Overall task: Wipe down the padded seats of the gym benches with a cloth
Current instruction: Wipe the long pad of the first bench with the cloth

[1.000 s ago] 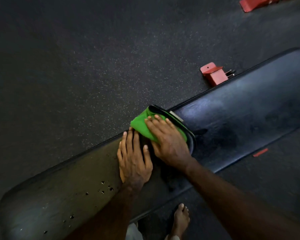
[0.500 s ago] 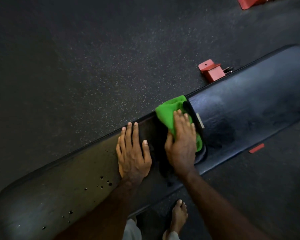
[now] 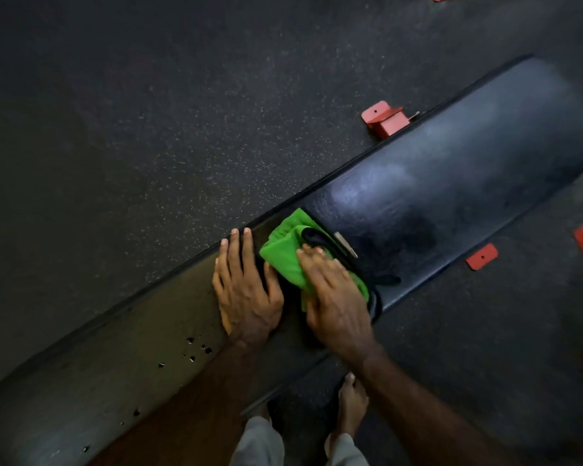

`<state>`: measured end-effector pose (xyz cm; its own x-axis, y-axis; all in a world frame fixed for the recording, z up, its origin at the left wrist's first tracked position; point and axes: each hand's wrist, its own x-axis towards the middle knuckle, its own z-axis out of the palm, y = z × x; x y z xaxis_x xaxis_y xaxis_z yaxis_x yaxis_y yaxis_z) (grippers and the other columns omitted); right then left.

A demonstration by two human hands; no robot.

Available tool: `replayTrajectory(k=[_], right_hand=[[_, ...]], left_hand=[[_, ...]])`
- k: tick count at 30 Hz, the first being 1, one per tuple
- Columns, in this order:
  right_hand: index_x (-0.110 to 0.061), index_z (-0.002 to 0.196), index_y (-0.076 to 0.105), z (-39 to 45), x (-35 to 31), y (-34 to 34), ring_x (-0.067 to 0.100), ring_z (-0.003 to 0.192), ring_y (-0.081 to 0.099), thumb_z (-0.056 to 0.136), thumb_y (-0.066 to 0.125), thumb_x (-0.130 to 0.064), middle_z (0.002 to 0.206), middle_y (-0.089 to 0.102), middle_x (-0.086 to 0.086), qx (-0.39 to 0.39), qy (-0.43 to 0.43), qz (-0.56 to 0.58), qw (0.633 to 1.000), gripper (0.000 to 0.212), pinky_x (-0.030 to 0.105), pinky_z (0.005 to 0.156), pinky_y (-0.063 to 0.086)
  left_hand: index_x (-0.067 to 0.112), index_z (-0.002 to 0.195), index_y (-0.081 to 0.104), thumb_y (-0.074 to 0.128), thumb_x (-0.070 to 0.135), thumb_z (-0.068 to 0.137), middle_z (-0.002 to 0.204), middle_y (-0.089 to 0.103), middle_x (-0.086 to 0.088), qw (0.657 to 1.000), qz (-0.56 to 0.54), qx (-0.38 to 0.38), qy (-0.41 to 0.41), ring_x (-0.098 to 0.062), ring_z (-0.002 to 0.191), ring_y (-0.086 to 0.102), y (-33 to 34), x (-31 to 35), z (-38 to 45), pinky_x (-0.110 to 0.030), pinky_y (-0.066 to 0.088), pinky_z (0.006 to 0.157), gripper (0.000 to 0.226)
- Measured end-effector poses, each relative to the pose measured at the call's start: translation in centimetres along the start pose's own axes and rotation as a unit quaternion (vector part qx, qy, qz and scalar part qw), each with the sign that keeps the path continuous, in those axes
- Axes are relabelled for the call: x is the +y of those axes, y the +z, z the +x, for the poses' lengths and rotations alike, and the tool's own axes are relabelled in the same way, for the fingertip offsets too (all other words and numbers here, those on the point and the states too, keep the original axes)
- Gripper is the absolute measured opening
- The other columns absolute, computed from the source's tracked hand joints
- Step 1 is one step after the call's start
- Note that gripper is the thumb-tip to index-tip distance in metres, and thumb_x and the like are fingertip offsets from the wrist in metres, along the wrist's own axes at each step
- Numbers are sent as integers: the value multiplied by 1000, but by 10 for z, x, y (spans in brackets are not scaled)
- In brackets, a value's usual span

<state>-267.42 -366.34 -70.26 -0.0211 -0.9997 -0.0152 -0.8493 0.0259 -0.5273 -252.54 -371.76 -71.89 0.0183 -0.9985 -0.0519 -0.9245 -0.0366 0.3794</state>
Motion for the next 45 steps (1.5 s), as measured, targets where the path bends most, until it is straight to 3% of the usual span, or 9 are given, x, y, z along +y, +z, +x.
replayTrajectory(k=[4, 9, 14, 19, 23, 34, 37, 42, 45], right_hand=[[-12, 154, 44, -14, 1, 3, 24, 151, 37, 90, 46, -15, 160, 45, 6, 165, 240, 18, 957, 64, 47, 124, 28], [-22, 158, 37, -60, -15, 17, 18, 155, 26, 88, 51, -16, 165, 36, -1, 38, 102, 30, 994, 71, 49, 124, 25], [-19, 157, 40, -59, -28, 9, 19, 155, 27, 90, 46, -14, 164, 37, 2, 157, 330, 88, 927, 67, 48, 127, 19], [-24, 158, 37, -91, -11, 2, 16, 152, 32, 88, 64, -18, 163, 38, -1, 25, 102, 29, 994, 75, 46, 121, 36], [-22, 152, 48, -91, -14, -1, 26, 136, 48, 79, 81, -21, 150, 50, 7, 100, 242, 38, 964, 80, 46, 103, 51], [-23, 150, 52, -52, -48, 26, 32, 104, 60, 73, 82, -30, 124, 58, 15, 44, 130, -60, 989, 83, 45, 89, 54], [-25, 152, 45, -52, -60, 32, 32, 105, 62, 81, 68, -35, 129, 56, 16, -45, -62, -79, 994, 76, 44, 81, 60], [-18, 149, 52, -26, -62, 38, 36, 120, 52, 79, 70, -27, 139, 53, 19, 65, 141, -14, 988, 73, 46, 97, 50], [-22, 151, 47, -33, -84, 54, 27, 141, 42, 86, 56, -33, 156, 45, 7, -28, -49, -65, 996, 66, 49, 95, 52]], left_hand=[[18, 161, 29, 38, 45, 104, 167, 28, -2, 1000, 2, 12, 4, -22, 155, 21, 1, 0, 1, -44, 23, 121, 64], [15, 160, 30, 37, 46, 106, 167, 28, -6, 1000, -12, 17, 22, -26, 155, 23, -2, -2, -2, -47, 25, 122, 63], [15, 157, 36, 44, 43, 104, 167, 28, -7, 996, -54, -12, 73, -25, 155, 22, -9, 0, -14, -46, 22, 124, 60], [17, 154, 43, 45, 37, 102, 165, 32, -5, 992, -90, -20, 83, -24, 154, 25, -13, -4, -47, -46, 26, 122, 55], [17, 153, 44, 47, 41, 101, 165, 31, -4, 994, -100, -17, 35, -23, 155, 23, -20, -20, -58, -46, 25, 121, 57], [14, 151, 45, 49, 41, 100, 163, 35, -7, 996, -82, 33, -25, -27, 152, 28, -38, -69, -35, -48, 28, 120, 57], [15, 152, 43, 50, 40, 100, 162, 36, -8, 996, -78, 37, -29, -28, 152, 28, -41, -78, -26, -50, 29, 121, 58], [17, 155, 39, 45, 45, 102, 161, 38, -6, 997, -58, 15, -41, -25, 153, 27, -40, -90, -18, -47, 24, 123, 60], [19, 154, 41, 43, 40, 103, 160, 40, -5, 998, -55, 18, -35, -26, 151, 30, -41, -96, -16, -46, 22, 123, 55]])
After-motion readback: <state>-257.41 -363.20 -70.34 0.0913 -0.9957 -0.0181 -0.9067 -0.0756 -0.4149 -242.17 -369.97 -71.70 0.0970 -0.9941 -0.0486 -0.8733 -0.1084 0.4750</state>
